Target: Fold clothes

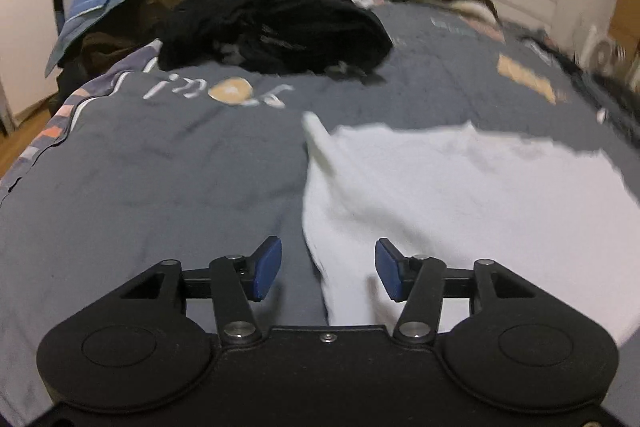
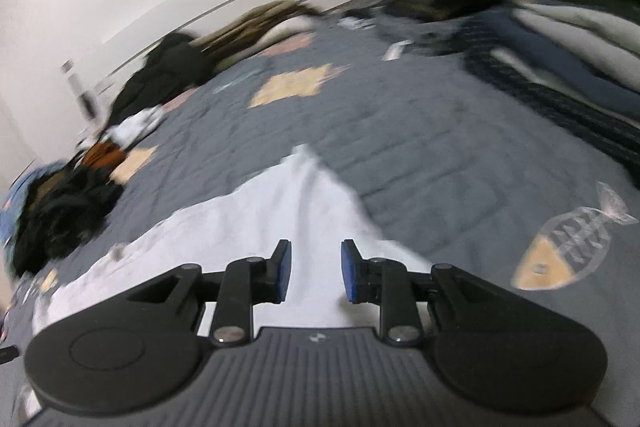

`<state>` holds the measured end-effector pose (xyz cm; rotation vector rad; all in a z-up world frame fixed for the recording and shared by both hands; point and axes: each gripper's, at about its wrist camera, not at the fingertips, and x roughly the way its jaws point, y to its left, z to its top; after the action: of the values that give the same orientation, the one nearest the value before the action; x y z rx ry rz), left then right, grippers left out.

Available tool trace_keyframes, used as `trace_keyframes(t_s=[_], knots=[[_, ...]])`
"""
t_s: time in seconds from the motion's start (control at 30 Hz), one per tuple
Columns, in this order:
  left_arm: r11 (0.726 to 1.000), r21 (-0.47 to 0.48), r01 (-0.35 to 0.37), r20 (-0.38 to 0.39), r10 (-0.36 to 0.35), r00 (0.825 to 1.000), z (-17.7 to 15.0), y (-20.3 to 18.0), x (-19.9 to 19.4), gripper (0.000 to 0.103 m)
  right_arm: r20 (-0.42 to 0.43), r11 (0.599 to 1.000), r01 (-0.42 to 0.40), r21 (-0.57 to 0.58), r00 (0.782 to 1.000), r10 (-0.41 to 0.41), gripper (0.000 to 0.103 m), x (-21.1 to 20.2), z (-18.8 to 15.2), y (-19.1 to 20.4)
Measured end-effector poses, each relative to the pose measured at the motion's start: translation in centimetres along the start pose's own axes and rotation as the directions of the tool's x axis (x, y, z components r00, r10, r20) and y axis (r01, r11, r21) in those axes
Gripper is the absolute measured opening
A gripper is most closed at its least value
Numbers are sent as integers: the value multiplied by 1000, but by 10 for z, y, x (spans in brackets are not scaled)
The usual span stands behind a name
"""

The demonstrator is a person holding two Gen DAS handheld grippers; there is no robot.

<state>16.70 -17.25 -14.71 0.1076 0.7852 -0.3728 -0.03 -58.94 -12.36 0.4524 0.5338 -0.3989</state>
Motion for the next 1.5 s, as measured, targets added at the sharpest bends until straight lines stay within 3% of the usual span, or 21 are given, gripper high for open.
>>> trace_keyframes(t_s=[0.13, 0.2, 0.27, 0.4, 0.53, 0.6, 0.73, 0.8, 0.87, 0.93, 1.03, 1.1, 1.17, 1.27, 1.33, 1.37, 1.43, 1.5], knots=[[997, 69, 40, -58, -36, 998, -5, -16, 17, 45, -41, 984, -98, -145, 995, 93, 26, 24, 13, 61], [994, 87, 62, -82, -55, 995, -8, -19, 20, 26, -66, 965, -148, -216, 988, 137, 26, 36, 19, 91], [992, 97, 82, -102, -72, 992, -9, -19, 21, 17, -102, 931, -203, -303, 978, 181, 26, 53, 21, 129], [988, 94, 119, -127, -107, 986, -5, -9, 16, 8, -210, 792, -329, -514, 944, 256, 26, 102, 8, 226], [987, 64, 145, -141, -135, 981, -2, 5, 13, 8, -327, 599, -437, -671, 899, 290, 26, 147, -7, 317], [986, 48, 158, -147, -149, 978, 0, 13, 11, 8, -369, 521, -466, -715, 885, 285, 26, 159, -20, 338], [984, 62, 169, -159, -157, 975, 0, 12, 13, 8, -404, 441, -471, -764, 882, 242, 21, 181, -39, 353], [982, 69, 174, -164, -160, 973, 0, 12, 14, 8, -404, 414, -457, -787, 890, 213, 0, 188, -48, 357], [982, 59, 182, -164, -170, 972, 0, 14, 13, 8, -379, 391, -433, -813, 901, 211, 0, 188, -53, 360], [981, 48, 189, -164, -179, 970, 0, 17, 12, 8, -396, 394, -454, -799, 891, 223, 0, 185, -47, 359], [980, 40, 192, -166, -184, 969, 0, 17, 11, 8, -429, 393, -489, -778, 872, 236, 10, 182, -38, 359], [981, 43, 191, -167, -181, 969, 0, 17, 11, 8, -448, 371, -506, -779, 862, 237, 30, 183, -37, 359], [981, 47, 189, -169, -178, 969, 0, 16, 12, 8, -458, 352, -516, -781, 856, 239, 42, 184, -37, 359], [981, 43, 188, -170, -178, 969, 1, 16, 13, 8, -486, 342, -538, -771, 843, 229, 42, 191, -40, 360], [981, 43, 187, -172, -178, 969, 1, 16, 13, 8, -499, 327, -543, -774, 840, 213, 39, 197, -45, 361], [981, 43, 187, -172, -177, 969, 1, 16, 13, 8, -508, 329, -551, -767, 834, 213, 32, 199, -46, 362], [981, 42, 188, -173, -178, 969, 1, 17, 13, 8, -526, 341, -570, -747, 821, 221, 5, 200, -44, 362], [981, 41, 189, -173, -179, 969, 1, 17, 13, 8, -518, 341, -568, -749, 823, 235, 4, 197, -41, 362]])
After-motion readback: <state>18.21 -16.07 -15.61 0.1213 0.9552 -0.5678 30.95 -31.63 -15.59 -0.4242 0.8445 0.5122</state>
